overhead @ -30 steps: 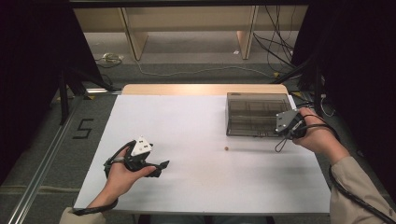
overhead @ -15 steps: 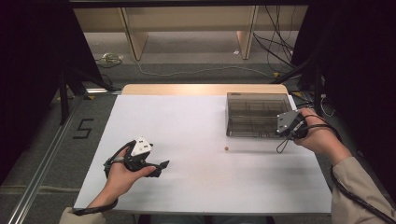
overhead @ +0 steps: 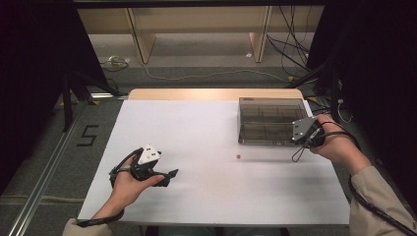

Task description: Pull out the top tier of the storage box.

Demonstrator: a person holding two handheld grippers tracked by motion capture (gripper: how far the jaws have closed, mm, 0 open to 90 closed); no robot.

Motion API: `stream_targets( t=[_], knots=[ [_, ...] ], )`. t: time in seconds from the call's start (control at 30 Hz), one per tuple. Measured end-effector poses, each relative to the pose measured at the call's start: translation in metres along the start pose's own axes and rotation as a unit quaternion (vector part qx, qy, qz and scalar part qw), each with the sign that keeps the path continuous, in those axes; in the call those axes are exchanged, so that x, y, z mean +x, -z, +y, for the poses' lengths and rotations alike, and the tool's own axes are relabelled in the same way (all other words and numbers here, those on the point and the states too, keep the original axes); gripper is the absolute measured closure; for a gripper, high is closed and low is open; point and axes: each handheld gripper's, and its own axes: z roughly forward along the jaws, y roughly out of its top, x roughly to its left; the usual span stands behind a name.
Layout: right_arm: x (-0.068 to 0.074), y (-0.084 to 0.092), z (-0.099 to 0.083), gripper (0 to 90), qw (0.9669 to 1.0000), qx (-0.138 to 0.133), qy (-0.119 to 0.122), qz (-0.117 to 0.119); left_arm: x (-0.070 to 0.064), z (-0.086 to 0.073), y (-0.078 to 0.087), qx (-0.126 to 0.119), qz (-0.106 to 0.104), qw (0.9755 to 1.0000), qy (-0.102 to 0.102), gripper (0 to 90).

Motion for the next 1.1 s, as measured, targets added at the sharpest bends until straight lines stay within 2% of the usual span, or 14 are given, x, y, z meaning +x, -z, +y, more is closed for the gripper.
stream_targets(
  t=[1.1],
  knots=[
    [0.0041, 0.0025, -0.0002, 85.4, 1.0, 0.0, 0.001, 0.006, -0.0002, 0.0005, 0.0006, -0.004, -0.001, 1.0, 0.0, 13.1]
  ],
)
